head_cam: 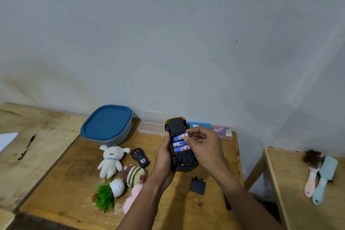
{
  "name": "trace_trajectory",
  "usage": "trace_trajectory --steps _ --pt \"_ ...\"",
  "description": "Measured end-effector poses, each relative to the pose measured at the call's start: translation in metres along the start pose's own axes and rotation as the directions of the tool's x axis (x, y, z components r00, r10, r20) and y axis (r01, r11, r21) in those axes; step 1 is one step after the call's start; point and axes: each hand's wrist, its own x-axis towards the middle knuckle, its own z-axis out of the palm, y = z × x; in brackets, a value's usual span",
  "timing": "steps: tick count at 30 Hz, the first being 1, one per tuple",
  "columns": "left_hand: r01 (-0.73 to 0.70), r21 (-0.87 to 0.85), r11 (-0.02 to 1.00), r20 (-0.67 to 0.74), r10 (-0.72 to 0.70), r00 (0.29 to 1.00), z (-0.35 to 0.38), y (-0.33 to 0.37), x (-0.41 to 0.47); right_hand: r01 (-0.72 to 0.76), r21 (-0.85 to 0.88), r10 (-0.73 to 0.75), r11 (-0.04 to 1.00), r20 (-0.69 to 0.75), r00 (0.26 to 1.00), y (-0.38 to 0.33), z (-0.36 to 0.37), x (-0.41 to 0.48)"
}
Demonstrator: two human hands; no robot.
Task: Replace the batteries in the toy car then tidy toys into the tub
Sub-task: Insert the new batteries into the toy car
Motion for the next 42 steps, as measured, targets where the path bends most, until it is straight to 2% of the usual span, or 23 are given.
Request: trace_trajectory --steps 5,19,31,35,42 --pt "0.0 -0.023 1.0 -0.001 0.0 1.0 0.0 0.002 0.0 0.005 0.032 -0.005 0.999 0.0 1.0 0.001 -0.003 0.0" --pt "-0.002 0.007 1.0 -0.022 0.002 1.0 0.001 -0.001 -0.001 0.037 -0.012 -0.037 0.999 0.006 0.999 0.001 0.003 -0.003" --pt "0.008 0.07 0.998 -0.015 -0.007 1.0 0.004 -0.002 -0.003 0.044 -0.019 -0.045 0.999 -0.039 0.998 0.009 0.008 -0.004" --pt "0.018 0.038 0.999 -0.018 -0.017 1.0 0.006 -0.004 -0.002 0.041 -0.028 -0.042 0.999 -0.056 0.998 0.012 0.009 -0.002" --pt "0.032 -0.049 0.998 -0.018 -0.033 0.999 0.01 -0.004 0.002 0.167 -0.165 -0.188 0.972 -0.123 0.974 0.013 0.01 -0.004"
